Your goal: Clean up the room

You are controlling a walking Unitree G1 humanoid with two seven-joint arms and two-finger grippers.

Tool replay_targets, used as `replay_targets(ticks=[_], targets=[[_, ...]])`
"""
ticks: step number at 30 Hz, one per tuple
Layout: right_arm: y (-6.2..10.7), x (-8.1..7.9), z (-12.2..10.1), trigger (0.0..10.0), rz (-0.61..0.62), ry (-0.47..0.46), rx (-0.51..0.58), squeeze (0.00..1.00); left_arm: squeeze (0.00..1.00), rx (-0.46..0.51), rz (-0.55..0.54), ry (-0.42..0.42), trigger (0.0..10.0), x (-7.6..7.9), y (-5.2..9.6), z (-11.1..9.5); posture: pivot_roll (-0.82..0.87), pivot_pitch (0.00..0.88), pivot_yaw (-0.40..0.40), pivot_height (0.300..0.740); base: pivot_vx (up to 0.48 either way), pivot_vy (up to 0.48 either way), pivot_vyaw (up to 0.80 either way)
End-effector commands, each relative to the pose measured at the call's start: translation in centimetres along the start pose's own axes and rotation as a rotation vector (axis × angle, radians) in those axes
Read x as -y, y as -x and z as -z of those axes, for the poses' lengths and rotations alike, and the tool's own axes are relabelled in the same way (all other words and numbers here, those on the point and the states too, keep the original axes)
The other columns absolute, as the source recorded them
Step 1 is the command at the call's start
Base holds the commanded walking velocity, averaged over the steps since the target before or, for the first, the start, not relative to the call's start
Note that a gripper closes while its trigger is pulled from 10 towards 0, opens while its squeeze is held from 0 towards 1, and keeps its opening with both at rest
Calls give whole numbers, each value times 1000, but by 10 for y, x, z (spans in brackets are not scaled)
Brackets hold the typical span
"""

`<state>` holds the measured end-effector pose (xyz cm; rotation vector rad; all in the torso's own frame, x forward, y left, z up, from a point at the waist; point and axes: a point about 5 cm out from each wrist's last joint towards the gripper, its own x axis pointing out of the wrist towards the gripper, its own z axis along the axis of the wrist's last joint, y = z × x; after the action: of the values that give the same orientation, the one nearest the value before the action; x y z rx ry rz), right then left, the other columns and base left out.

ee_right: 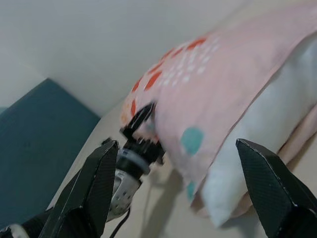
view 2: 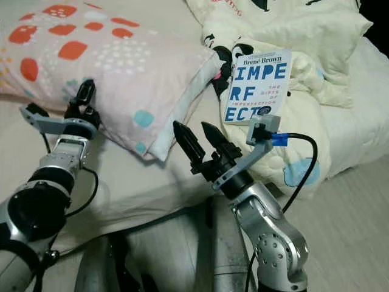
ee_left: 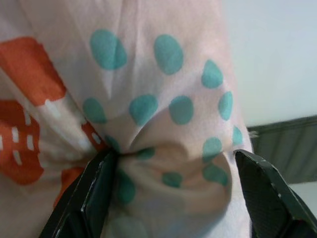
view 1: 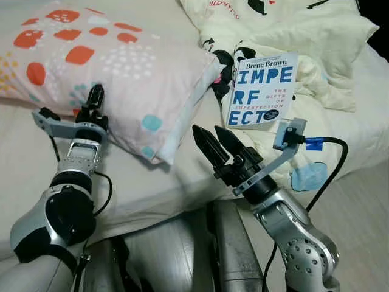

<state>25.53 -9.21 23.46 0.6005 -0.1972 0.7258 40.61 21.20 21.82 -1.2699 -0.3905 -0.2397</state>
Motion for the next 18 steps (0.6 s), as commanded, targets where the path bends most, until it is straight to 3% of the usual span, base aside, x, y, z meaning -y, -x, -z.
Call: replay_targets(ticks=[1,5,8,9,11,15,16,18], targets=[[2,-7,0,10000,-18,-23,0,0,0,-44,28,37,10000,7,-4,17,-397,470,22,425,0,0,0],[2,-9,-3,10000,-24,-27,9,0,0,-56,15,34,10000,9,-6,23,-397,470,22,425,0,0,0],[2,-10,-5,10000,-24,-24,16,0,0,-90,-25,-11,10000,9,-7,32,-399,469,24,425,0,0,0],[2,-11,-7,10000,-18,-18,18,0,0,-131,-50,-51,10000,11,-7,44,-401,467,27,425,0,0,0],[2,-11,-7,10000,-18,-18,18,0,0,-131,-50,-51,10000,11,-7,44,-401,467,27,425,0,0,0],[1,-12,-11,10000,-14,-9,26,0,0,-182,-74,-109,9922,18,-11,63,-398,460,27,425,0,0,0],[0,-12,-11,10000,-15,-9,27,0,0,-191,-61,-102,0,23,-12,68,-397,457,28,425,0,0,0],[0,-12,-11,10000,-15,-9,28,0,0,-196,-51,-95,0,25,-13,71,-397,457,28,425,0,0,0]])
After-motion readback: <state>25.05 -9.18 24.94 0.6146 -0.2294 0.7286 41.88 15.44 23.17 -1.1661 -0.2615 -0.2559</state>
